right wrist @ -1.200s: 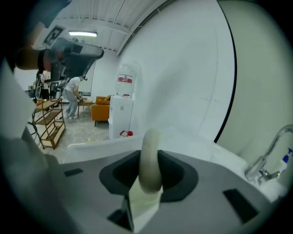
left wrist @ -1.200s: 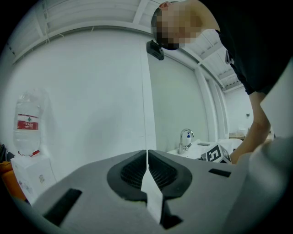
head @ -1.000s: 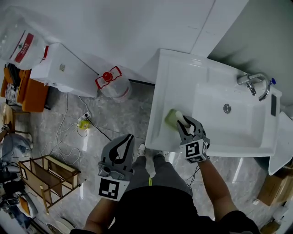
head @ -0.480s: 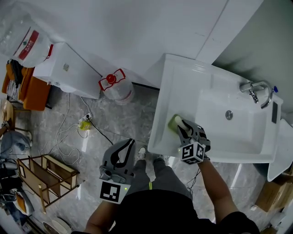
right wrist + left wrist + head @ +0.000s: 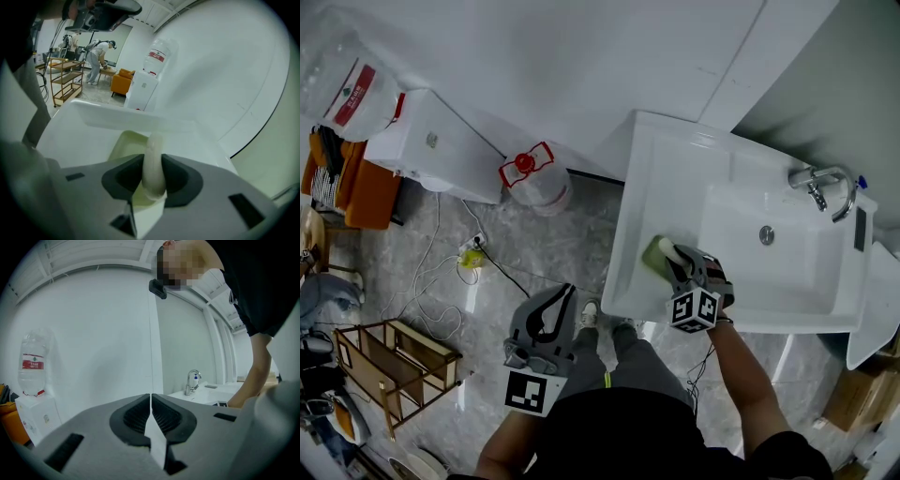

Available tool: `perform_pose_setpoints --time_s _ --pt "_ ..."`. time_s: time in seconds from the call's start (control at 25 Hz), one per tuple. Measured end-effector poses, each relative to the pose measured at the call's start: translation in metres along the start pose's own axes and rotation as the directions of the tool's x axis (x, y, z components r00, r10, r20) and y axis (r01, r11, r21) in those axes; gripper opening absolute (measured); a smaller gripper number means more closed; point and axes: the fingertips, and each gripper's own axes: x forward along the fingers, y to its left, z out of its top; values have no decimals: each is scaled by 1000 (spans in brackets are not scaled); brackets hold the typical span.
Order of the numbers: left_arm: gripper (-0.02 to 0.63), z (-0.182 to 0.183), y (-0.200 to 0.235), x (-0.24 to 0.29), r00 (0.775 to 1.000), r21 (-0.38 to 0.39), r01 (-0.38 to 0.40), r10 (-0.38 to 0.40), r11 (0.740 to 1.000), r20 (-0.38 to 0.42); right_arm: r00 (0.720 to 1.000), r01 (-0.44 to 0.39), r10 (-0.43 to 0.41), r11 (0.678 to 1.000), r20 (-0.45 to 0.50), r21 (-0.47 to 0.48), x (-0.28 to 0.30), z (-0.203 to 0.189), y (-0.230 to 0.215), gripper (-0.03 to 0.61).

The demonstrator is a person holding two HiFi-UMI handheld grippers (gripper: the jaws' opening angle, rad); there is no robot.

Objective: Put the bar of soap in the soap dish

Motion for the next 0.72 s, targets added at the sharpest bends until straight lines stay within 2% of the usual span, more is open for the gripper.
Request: perform_pose_setpoints --time_s 0.32,0.72 --pt "29 2 3 2 1000 -6 -6 6 1000 11 998 -9 5 999 -63 -54 8 -10 9 123" --pt "29 -3 7 -1 1000 -15 -7 7 1000 4 997 14 -22 993 -69 -117 20 -3 5 123"
